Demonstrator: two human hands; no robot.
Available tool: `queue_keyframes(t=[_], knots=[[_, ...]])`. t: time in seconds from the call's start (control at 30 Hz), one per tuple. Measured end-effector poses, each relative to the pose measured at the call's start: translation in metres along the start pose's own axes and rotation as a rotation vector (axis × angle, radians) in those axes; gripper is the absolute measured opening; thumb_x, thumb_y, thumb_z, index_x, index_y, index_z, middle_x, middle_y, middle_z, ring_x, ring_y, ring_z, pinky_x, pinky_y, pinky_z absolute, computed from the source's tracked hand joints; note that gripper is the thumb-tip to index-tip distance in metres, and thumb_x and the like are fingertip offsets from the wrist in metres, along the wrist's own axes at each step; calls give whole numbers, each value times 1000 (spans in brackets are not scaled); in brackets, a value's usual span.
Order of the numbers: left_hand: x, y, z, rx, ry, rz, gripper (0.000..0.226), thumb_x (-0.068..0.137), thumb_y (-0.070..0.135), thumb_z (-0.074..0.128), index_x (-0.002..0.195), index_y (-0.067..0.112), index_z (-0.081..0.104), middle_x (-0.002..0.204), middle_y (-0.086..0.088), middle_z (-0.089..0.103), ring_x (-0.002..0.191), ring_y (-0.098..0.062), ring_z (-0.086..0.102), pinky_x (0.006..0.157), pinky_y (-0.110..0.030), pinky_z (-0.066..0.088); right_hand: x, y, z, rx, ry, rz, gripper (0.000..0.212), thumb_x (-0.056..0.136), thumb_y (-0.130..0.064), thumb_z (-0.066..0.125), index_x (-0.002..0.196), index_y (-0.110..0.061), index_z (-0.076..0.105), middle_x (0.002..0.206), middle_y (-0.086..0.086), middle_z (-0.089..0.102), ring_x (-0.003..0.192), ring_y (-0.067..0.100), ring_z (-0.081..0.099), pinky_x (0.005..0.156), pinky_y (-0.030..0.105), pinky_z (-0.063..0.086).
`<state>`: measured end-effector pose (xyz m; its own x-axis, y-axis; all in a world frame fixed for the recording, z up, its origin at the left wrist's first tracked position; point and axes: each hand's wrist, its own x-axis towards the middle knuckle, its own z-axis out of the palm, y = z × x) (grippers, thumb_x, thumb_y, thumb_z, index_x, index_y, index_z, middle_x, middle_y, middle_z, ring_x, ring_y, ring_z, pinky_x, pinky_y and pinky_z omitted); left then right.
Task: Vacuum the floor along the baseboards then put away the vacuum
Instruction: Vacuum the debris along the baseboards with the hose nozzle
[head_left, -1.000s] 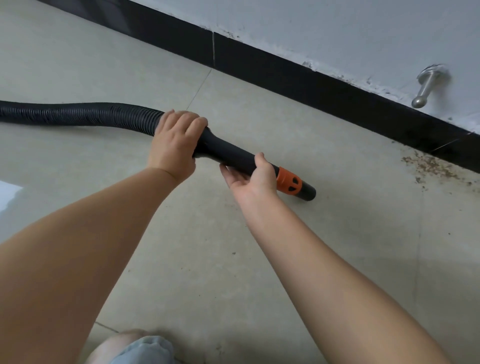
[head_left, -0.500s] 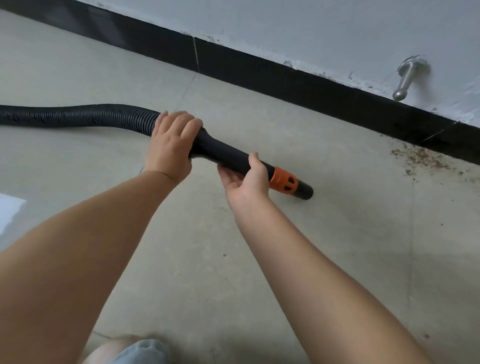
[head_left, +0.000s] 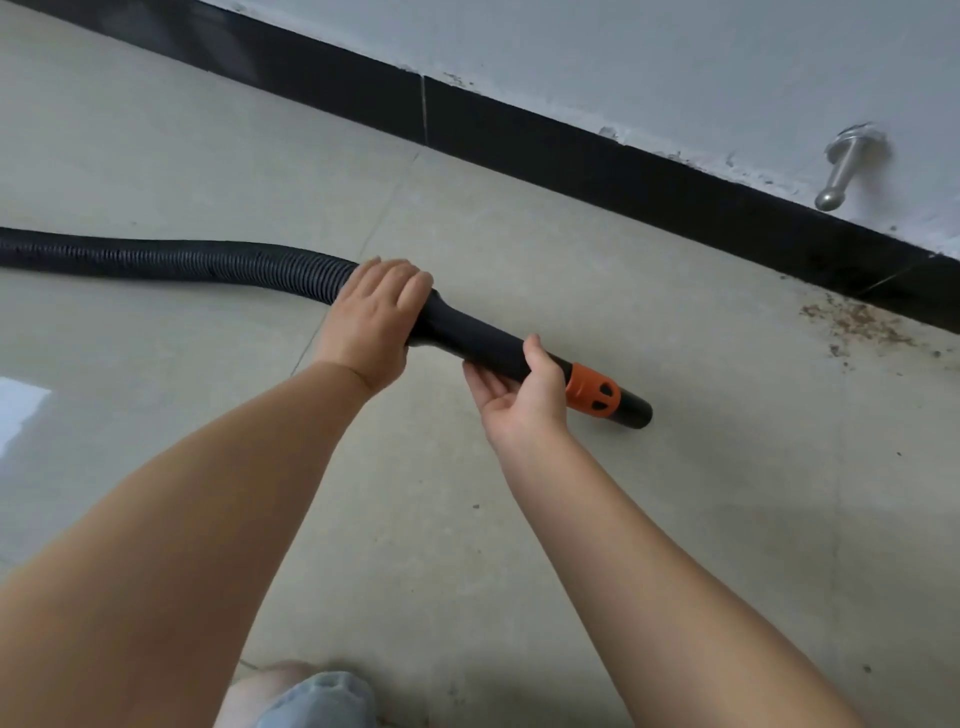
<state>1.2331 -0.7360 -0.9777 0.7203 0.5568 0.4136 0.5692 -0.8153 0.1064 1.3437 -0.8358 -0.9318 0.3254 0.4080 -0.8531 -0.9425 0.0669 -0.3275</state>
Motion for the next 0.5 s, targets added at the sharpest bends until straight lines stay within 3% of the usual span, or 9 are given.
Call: queue_keyframes(t=[0.17, 0.3, 0.43, 0.5], knots=[[31, 52, 24, -94, -132, 225, 61, 48, 3, 81, 94, 6, 41, 80, -15, 63, 71, -33, 63, 70, -36, 52, 8, -48, -42, 30, 111, -114, 36, 90, -23, 61, 116, -3, 47, 98, 18, 60, 73, 26, 61, 75, 37, 53], [54, 93, 41, -137, -186, 294, 59, 44, 3, 81, 89, 6, 41, 75, -14, 61, 64, -32, 61, 63, -33, 51, 12, -85, -64, 80, 196, -190, 41, 90, -24, 62, 121, -2, 46, 93, 17, 60, 75, 28, 62, 75, 39, 55], [73, 136, 50, -130, -227, 272, 59, 36, 10, 84, 84, 2, 51, 69, -14, 60, 56, -31, 59, 58, -32, 49, 26, -131, -68, 5, 292, -256, 38, 93, -28, 57, 121, -6, 45, 112, 16, 57, 93, 32, 61, 75, 41, 54], [83, 150, 50, -109, -241, 232, 56, 31, 11, 85, 78, -2, 58, 65, -15, 58, 53, -32, 57, 55, -31, 48, 35, -153, -55, -48, 359, -260, 42, 94, -34, 52, 125, -6, 45, 116, 13, 56, 103, 34, 59, 85, 45, 52]])
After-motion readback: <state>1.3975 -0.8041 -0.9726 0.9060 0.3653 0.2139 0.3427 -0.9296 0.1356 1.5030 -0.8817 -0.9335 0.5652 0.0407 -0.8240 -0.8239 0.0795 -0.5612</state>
